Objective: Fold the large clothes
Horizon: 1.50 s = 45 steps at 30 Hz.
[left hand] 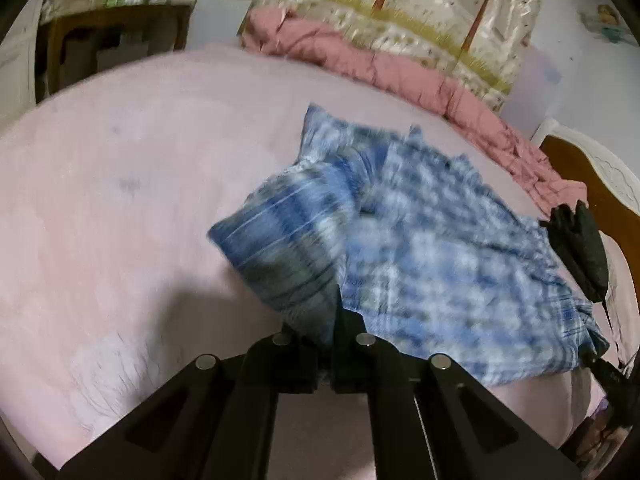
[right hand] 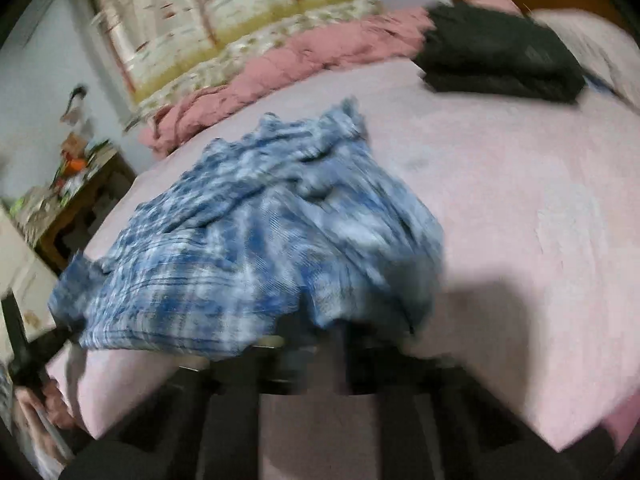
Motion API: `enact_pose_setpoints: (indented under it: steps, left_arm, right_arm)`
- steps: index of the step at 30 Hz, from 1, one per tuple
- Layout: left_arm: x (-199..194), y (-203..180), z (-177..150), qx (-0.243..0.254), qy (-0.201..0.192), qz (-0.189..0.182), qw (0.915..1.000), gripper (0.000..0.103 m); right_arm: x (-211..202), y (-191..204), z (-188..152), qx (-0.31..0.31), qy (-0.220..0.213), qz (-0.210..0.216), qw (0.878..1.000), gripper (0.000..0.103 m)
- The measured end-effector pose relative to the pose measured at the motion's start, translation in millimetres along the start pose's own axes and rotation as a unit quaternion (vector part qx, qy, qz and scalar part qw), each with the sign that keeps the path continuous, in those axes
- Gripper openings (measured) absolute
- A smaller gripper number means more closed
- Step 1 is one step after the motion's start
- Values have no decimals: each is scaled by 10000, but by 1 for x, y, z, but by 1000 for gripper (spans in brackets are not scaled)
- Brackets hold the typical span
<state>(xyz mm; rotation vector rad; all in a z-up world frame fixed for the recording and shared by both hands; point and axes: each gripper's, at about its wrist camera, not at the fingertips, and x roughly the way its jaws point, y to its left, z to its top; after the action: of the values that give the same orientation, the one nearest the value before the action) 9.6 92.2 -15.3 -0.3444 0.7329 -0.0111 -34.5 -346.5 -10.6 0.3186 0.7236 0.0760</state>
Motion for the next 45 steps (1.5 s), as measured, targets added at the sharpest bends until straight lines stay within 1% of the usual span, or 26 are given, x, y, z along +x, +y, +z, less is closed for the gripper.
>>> enact_pose_setpoints:
  steps: [2, 4, 6, 9, 10, 11, 13, 15, 19, 22, 24, 26, 27, 29, 30, 31, 32, 33, 34, 35, 37, 39, 40, 41, 44, 45]
  left_arm:
    - [-10, -6, 17, 46, -173, -149, 9997, 2]
    - [-15, -12, 41, 12, -305, -214, 9993, 3]
    - [-10, -17, 73, -177, -340, -270, 9989, 3]
    - [22, -16, 122, -864, 41, -412, 9954, 3]
    - [35, -13, 137, -1194, 101, -530, 9914, 3]
    - [52, -15, 153, -1312, 161, -502, 9900, 3]
    - [86, -20, 178, -1335, 258, -204, 9905, 3]
    - [118, -27, 195, -1331, 421, -63, 9902, 3]
    - [177, -31, 221, -1379, 676, -147, 9880, 3]
    - [207, -25, 232, -1389, 793, -3, 9871, 3]
    - [222, -16, 235, -1538, 878, -105, 9841, 3]
    - [230, -12, 233, -1548, 870, -208, 9839, 3]
    - [233, -11, 232, -1524, 827, -244, 9845, 3]
    - [233, -9, 225, -1363, 786, -314, 9870, 4]
    - [233, -12, 223, -1167, 722, -408, 9897, 7]
    - [228, -15, 220, -874, 658, -463, 9929, 21]
    - [218, -18, 217, -592, 568, -449, 9956, 44]
    - [207, -21, 217, -385, 419, -364, 9977, 56]
    - [189, -23, 216, -216, 159, -217, 9994, 71]
    - [174, -24, 217, -92, -96, -94, 9999, 78]
    - [147, -23, 219, 92, -449, 181, 9988, 86]
    - [136, -17, 220, 206, -675, 364, 9968, 94]
    - [137, -13, 221, 245, -699, 307, 9968, 100]
    - [142, -9, 220, 250, -593, 218, 9977, 101]
    - [176, 4, 215, 121, -39, -84, 9999, 101]
    - [188, 7, 211, 56, 99, -170, 9998, 100]
  right_arm:
    - [-5, 12, 15, -436, -201, -97, 9988, 6]
    - [-12, 26, 36, -838, -556, -124, 9949, 5]
    - [-13, 43, 66, -1283, -983, -347, 9862, 5]
    - [2, 63, 109, -1552, -1271, -555, 9781, 5]
    - [17, 70, 128, -1583, -1289, -664, 9767, 5]
    - [30, 74, 140, -1585, -1249, -746, 9766, 5]
    - [63, 77, 167, -1369, -1151, -782, 9808, 5]
    - [87, 76, 184, -1174, -1088, -773, 9841, 5]
    - [137, 63, 218, -821, -859, -833, 9894, 4]
    - [162, 47, 238, -570, -948, -975, 9891, 1]
    - [174, 38, 249, -494, -967, -1029, 9887, 1]
    - [193, 27, 259, -410, -743, -954, 9918, 1]
    - [199, 21, 260, -391, -584, -800, 9943, 1]
    - [194, 11, 254, -316, -558, -711, 9954, 1]
    - [187, 4, 247, -249, -604, -755, 9950, 2]
    - [181, -3, 243, -193, -557, -732, 9956, 4]
    - [178, -8, 242, -144, -465, -701, 9963, 15]
    - [173, -14, 243, -67, -381, -670, 9970, 36]
    - [169, -18, 244, -4, -330, -668, 9972, 50]
    - [166, -21, 245, 22, -316, -650, 9974, 68]
    - [161, -22, 244, -31, -283, -486, 9984, 69]
    - [170, -21, 241, -94, 59, -74, 9999, 69]
    - [178, -18, 238, -149, 286, 92, 9994, 69]
    - [190, -15, 234, -208, 531, -4, 9984, 69]
    - [212, -7, 225, -480, 775, -520, 9945, 69]
    - [218, -6, 223, -514, 851, -490, 9938, 67]
